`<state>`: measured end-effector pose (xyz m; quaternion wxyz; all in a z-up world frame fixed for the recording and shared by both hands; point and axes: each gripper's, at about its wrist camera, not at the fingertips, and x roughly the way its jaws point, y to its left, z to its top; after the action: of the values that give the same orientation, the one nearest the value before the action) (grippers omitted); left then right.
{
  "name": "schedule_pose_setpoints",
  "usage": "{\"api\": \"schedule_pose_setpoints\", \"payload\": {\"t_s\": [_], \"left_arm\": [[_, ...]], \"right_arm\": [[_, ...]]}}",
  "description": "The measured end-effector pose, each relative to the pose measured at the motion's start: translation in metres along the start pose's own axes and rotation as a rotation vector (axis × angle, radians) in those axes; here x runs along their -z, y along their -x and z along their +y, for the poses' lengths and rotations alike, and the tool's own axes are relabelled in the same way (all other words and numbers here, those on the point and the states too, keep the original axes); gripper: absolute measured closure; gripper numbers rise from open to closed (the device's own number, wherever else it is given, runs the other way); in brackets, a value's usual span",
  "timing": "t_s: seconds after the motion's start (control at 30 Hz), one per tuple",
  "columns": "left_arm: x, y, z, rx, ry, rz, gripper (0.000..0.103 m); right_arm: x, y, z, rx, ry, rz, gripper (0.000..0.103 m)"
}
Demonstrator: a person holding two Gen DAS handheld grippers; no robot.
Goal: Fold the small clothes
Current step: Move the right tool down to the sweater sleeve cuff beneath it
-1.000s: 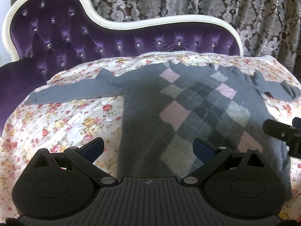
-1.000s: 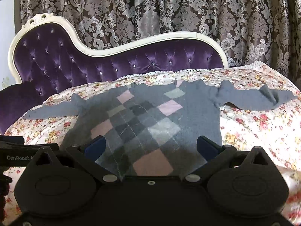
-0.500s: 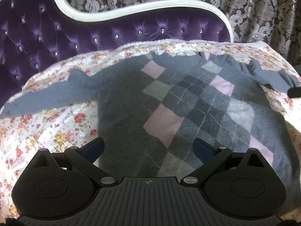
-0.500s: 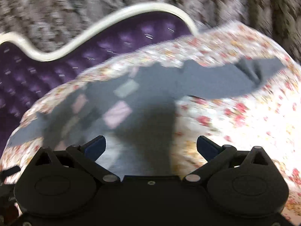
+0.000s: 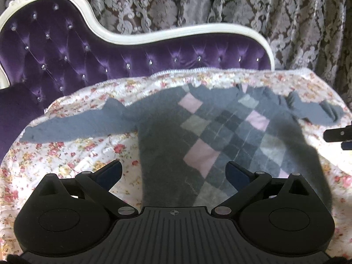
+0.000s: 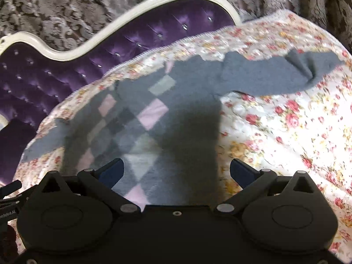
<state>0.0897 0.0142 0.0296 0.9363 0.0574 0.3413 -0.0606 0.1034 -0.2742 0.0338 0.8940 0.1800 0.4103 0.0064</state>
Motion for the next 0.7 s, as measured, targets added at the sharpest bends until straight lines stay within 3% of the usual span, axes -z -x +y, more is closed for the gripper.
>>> {"api": "schedule_pose_setpoints", "payload": {"t_s": [0.4,0.7], "left_arm": [[-0.005,0.068,0.000,0.052,0.008,-0.114,0.001],[0.004,0.118,0.003,0.106,0.026,-0.177,0.001]], "right_arm": [[0.005,0.045,0.033,-0.092,0.067,-0.066,0.001],[0.025,0.067,0.048,-0.163,0.096,-0.061,0.001]]}}
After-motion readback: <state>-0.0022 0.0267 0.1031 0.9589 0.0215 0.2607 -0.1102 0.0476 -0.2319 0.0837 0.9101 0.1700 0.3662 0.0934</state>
